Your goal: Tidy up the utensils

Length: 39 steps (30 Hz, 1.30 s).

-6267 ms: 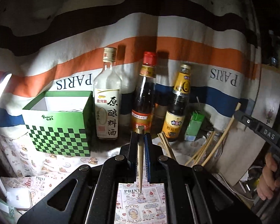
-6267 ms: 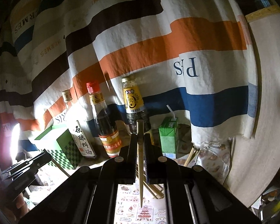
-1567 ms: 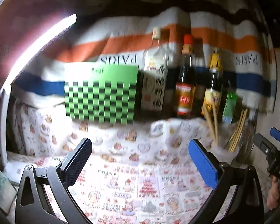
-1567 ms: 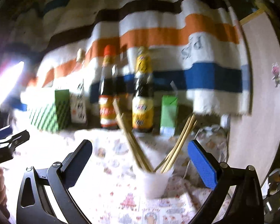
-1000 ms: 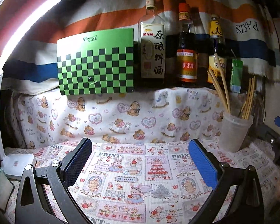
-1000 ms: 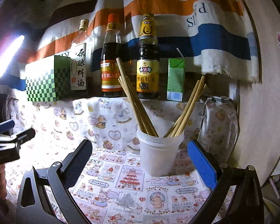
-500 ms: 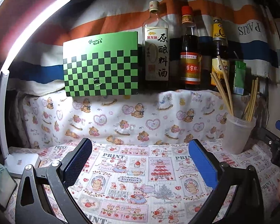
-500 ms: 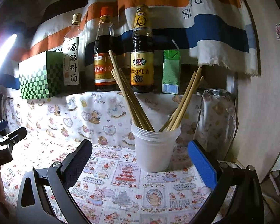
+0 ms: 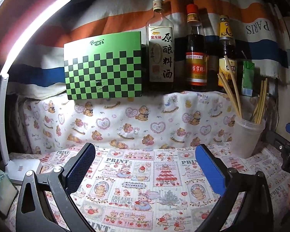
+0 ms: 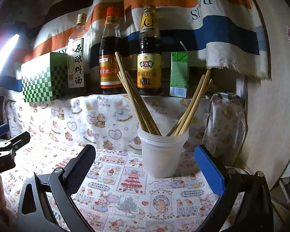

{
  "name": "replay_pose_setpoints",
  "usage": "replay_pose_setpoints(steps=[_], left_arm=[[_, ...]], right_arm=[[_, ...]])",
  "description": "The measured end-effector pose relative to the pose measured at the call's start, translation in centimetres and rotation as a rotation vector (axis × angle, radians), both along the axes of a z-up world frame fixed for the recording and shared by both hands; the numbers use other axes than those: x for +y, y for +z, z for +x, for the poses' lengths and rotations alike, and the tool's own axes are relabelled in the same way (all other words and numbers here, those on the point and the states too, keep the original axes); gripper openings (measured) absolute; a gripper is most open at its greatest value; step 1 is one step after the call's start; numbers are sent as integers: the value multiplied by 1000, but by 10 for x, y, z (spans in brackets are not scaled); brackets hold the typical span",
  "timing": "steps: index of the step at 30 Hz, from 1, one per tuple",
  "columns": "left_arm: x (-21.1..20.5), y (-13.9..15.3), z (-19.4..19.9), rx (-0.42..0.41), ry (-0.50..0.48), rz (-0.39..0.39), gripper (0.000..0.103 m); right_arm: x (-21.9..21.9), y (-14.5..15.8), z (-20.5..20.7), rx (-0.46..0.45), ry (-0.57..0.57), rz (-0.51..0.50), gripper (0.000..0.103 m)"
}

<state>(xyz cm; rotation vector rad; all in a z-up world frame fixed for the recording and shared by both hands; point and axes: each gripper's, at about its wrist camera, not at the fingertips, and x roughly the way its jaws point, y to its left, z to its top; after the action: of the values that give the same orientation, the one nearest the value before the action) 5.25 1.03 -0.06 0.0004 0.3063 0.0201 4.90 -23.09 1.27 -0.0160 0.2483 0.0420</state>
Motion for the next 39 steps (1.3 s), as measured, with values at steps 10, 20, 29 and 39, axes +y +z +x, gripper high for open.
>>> replay_pose_setpoints(steps=[10,20,29,39], left_arm=[[-1,0,0,1,-3,3,102],[0,0,1,4,-1,1,102],[1,0,1,4,0,1,102],[0,0,1,1,-3,1,102]], right_arm=[[0,0,-1,0,-2,1,103],[0,0,0,0,-1,1,103],[1,0,-1,1,2,1,103],[1,0,-1,2,6,1,103]])
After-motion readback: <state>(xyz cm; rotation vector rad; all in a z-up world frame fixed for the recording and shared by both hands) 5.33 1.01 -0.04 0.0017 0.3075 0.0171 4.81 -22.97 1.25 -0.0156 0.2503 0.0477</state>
